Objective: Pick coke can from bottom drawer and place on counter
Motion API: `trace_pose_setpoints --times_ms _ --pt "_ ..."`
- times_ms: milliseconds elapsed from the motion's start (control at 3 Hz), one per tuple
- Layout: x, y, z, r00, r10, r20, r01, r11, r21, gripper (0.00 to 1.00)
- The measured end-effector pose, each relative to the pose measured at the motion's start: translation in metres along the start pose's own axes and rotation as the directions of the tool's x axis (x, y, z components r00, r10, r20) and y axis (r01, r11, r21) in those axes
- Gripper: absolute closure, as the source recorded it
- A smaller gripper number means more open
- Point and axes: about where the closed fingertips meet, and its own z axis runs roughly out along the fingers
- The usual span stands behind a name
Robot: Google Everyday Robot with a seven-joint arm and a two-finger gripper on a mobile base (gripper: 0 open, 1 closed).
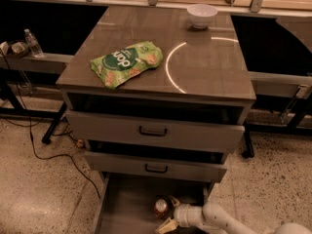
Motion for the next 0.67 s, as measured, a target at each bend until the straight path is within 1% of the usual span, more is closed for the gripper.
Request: trace_pose_setpoints --times_ms 333,667 --pt "-0.0026 -0.0026 0.0162 1.0 -0.011 0.028 0.011 0.9999 0.002 0.06" --pt "-0.0027 -0.0026 0.0248 0.999 -0.005 0.05 0.005 1.0 0.005 0.37"
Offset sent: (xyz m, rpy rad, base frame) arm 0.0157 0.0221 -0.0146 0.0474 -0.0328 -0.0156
